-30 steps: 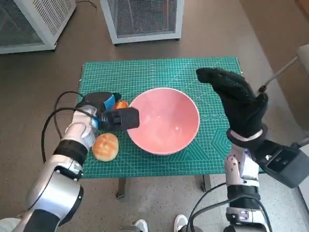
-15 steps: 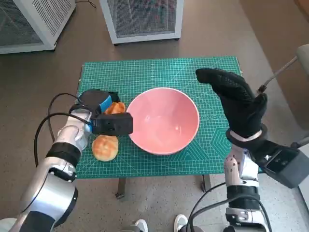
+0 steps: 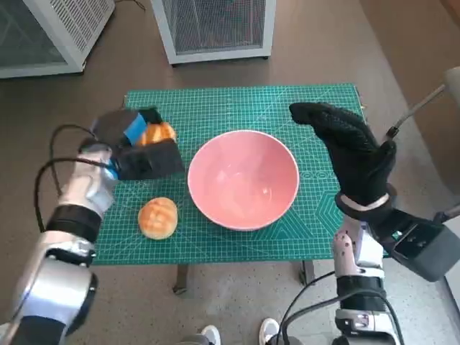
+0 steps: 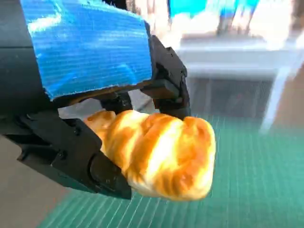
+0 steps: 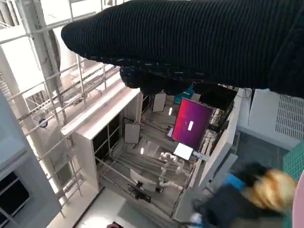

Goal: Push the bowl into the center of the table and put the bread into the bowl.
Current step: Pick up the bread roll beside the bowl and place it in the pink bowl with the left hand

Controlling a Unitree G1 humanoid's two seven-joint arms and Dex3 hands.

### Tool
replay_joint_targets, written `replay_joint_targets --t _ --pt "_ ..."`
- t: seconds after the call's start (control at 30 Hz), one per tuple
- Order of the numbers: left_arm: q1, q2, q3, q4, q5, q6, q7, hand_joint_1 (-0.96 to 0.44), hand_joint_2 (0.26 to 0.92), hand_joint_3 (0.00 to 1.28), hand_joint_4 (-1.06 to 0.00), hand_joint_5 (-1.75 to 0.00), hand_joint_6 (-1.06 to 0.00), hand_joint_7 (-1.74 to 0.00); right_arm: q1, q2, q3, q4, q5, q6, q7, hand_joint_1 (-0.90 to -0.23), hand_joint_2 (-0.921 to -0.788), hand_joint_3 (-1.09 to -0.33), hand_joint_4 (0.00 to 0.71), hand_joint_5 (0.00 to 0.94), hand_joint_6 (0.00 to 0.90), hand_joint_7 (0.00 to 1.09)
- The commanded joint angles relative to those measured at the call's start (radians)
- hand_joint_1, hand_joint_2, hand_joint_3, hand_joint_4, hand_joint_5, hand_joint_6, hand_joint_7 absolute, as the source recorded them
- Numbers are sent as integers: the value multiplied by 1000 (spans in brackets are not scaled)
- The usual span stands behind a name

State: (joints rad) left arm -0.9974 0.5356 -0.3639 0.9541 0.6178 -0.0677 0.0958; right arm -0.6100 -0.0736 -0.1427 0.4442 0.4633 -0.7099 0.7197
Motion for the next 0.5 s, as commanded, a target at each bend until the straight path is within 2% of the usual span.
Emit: replay_joint_targets --t 0.03,0.3,0.5 --pt "117 30 86 -374 -28 44 2 3 920 51 -679 -1146 -673 -1149 19 6 13 5 -23 1 -2 -578 -921 -570 315 2 -1 733" --pt "251 15 117 -762 10 63 -31 1 920 48 -718 -1093 -643 -1192 22 5 22 3 -22 3 5 -592 -921 -602 312 0 -1 708" --pt "296 -6 85 -903 22 42 -81 1 920 29 -743 -1063 -660 -1176 26 2 26 -5 -15 16 10 -593 -921 -616 306 0 -1 703"
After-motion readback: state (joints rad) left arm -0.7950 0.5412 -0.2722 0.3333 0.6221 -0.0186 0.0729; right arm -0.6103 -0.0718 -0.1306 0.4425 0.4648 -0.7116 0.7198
